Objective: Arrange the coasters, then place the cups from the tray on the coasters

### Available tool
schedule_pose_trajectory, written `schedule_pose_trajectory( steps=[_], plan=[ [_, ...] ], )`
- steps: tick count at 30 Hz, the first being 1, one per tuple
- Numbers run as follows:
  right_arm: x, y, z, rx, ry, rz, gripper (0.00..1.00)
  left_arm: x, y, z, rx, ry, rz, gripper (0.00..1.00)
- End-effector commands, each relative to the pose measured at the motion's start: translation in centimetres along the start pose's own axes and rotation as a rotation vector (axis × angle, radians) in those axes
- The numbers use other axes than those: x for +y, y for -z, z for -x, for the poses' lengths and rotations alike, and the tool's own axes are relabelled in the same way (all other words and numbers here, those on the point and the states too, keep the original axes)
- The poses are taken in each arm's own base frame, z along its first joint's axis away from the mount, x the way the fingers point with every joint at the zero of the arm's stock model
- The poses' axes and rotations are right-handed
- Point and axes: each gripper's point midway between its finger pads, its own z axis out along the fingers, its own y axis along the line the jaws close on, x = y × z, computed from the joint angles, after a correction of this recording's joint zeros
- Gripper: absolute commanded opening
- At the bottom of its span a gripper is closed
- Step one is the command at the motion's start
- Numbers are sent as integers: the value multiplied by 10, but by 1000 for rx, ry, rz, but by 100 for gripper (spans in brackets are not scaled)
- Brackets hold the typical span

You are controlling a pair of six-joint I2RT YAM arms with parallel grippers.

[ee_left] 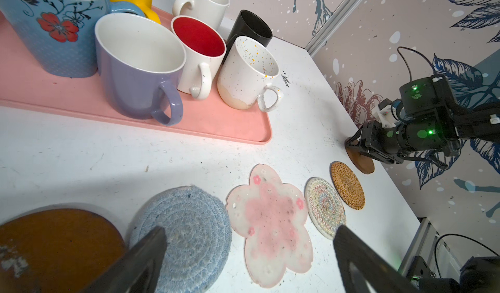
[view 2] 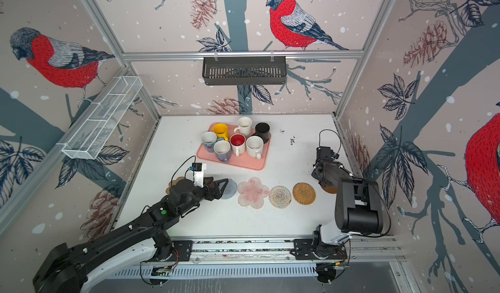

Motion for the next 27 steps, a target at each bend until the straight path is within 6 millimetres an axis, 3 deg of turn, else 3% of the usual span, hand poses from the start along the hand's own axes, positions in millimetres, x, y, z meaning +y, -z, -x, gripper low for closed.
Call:
schedule_pose_trajectory(
  steps=[1,6,15,21,27],
  plan=[
    [-7,9,-28,147,-4,-4,56,-5,1,6,-22,2,-24,97],
    [-15,17,6,105,-45,-1,56,-4,0,6,-23,1,-18,97],
    [-27,10,62,18,-117,45,55,-1,0,5,-21,-5,-5,97],
    [-36,2,86,-41,-150,54,54,-1,-1,5,-21,-6,-1,97],
    [-40,-9,97,-85,-164,81,52,0,-3,2,-12,-7,2,97]
  ],
)
